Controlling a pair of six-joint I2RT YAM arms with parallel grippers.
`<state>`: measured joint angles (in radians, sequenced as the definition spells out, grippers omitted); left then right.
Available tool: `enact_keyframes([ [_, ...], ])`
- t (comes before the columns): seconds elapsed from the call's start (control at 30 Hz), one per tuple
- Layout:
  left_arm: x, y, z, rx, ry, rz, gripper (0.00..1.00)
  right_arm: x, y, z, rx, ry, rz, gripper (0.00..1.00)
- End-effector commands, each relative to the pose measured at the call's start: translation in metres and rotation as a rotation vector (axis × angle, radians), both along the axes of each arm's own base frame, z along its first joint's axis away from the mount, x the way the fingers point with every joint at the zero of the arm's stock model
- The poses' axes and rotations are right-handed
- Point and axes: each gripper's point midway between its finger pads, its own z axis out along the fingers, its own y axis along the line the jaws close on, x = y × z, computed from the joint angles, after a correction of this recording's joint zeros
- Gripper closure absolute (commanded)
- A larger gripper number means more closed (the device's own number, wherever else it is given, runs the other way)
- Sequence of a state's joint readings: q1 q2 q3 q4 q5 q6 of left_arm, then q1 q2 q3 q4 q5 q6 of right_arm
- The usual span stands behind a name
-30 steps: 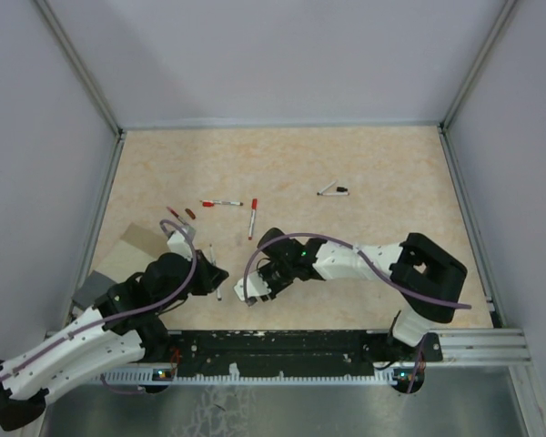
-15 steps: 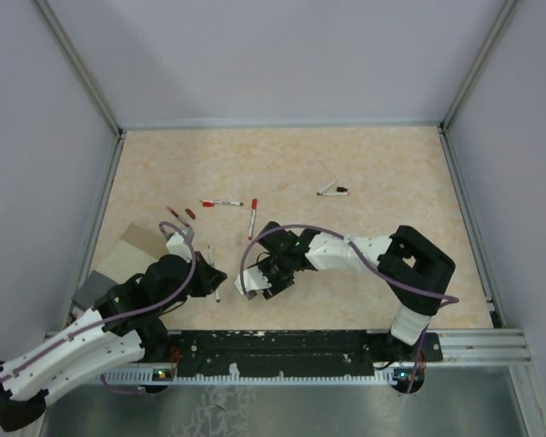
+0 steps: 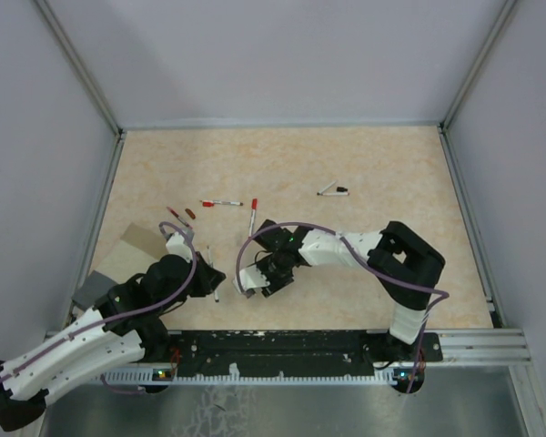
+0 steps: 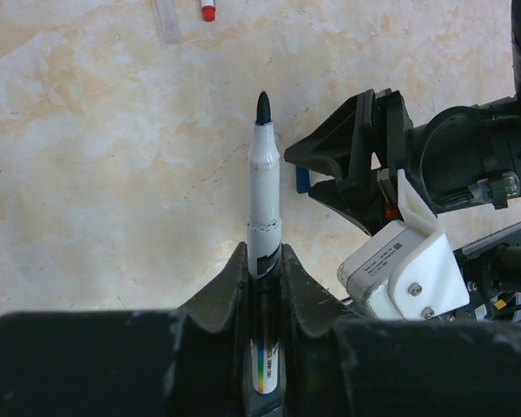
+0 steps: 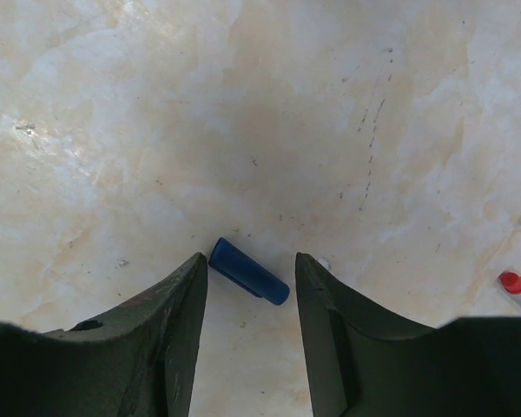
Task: Insert the pens into the pen caps
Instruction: Pick up the pen cap from the center of the board.
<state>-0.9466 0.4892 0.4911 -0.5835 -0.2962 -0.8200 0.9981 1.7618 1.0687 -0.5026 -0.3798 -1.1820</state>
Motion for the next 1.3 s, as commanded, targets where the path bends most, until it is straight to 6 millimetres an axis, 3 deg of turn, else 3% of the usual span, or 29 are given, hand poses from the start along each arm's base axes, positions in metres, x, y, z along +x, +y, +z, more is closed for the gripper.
enact_keyframes([
  [0.0,0.003,0.002,0.007,-0.006,-0.014,0.019,0.95,0.014,0.002,0.001,-0.029,-0.031,0.004,0.56],
  [0.23,0.003,0.003,0.005,0.000,-0.011,0.023,0.95,0.010,-0.009,-0.008,-0.102,0.016,-0.012,0.64],
  [0.4,0.003,0.004,0.005,-0.001,-0.012,0.028,0.95,0.010,-0.011,-0.011,-0.127,0.046,-0.051,0.84],
  [0.5,0.003,0.004,0.006,-0.005,-0.014,0.030,0.95,0.014,-0.011,-0.009,-0.134,0.070,-0.138,0.90],
  [0.73,0.005,0.002,0.010,-0.014,-0.022,0.026,0.94,0.028,-0.006,-0.001,-0.073,0.138,-0.627,0.95],
  [0.97,0.007,-0.002,0.012,-0.007,-0.026,0.019,0.94,0.034,-0.042,-0.004,-0.071,0.130,-1.112,1.00],
  [1.27,0.008,-0.006,0.007,-0.003,-0.016,0.009,0.94,0.025,-0.075,0.018,0.218,0.237,-1.592,1.00],
])
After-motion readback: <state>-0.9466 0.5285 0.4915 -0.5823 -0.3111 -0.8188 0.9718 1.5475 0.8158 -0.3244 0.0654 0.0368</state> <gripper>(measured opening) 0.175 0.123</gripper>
